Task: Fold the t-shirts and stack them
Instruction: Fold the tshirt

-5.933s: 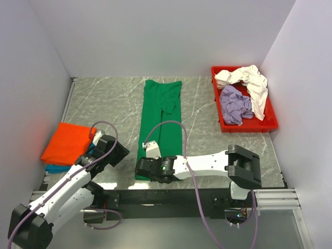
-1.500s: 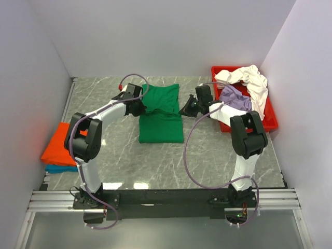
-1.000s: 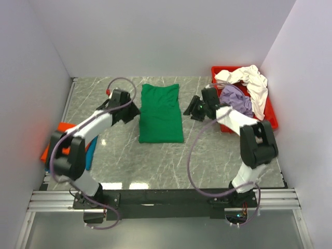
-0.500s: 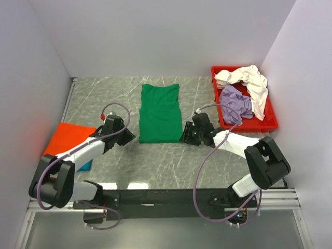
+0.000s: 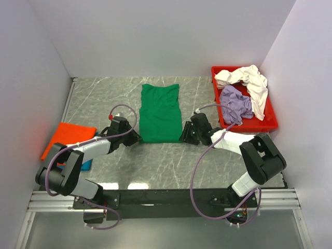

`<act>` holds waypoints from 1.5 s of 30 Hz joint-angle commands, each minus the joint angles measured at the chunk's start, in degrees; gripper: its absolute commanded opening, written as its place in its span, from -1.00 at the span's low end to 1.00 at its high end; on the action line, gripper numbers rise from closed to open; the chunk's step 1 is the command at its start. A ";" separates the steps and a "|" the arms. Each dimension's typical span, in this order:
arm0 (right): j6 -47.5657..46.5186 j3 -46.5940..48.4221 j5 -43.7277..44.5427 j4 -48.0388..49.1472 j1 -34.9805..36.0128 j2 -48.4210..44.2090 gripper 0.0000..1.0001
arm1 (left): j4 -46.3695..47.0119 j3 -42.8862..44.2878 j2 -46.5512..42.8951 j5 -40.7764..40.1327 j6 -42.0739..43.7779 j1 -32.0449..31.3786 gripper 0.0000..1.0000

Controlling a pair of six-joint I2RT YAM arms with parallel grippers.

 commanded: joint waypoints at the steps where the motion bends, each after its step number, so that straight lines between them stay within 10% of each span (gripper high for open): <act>1: 0.53 2.38 1.19 2.16 0.72 1.12 -0.04 | 2.93 -0.47 0.77 0.63 -0.09 -0.57 -0.51; 30: 1.32 3.97 2.33 1.02 1.25 2.53 -0.85 | 2.57 -1.26 1.91 0.36 -0.35 -1.45 -0.54; 36: 1.23 4.05 2.69 -0.11 1.25 1.82 -1.00 | 2.06 -0.56 3.32 0.28 -0.27 -1.45 -0.98; 45: 0.79 0.03 3.65 -2.06 1.16 -2.74 -1.00 | -8.40 0.85 -2.47 -3.59 2.19 -1.53 -0.99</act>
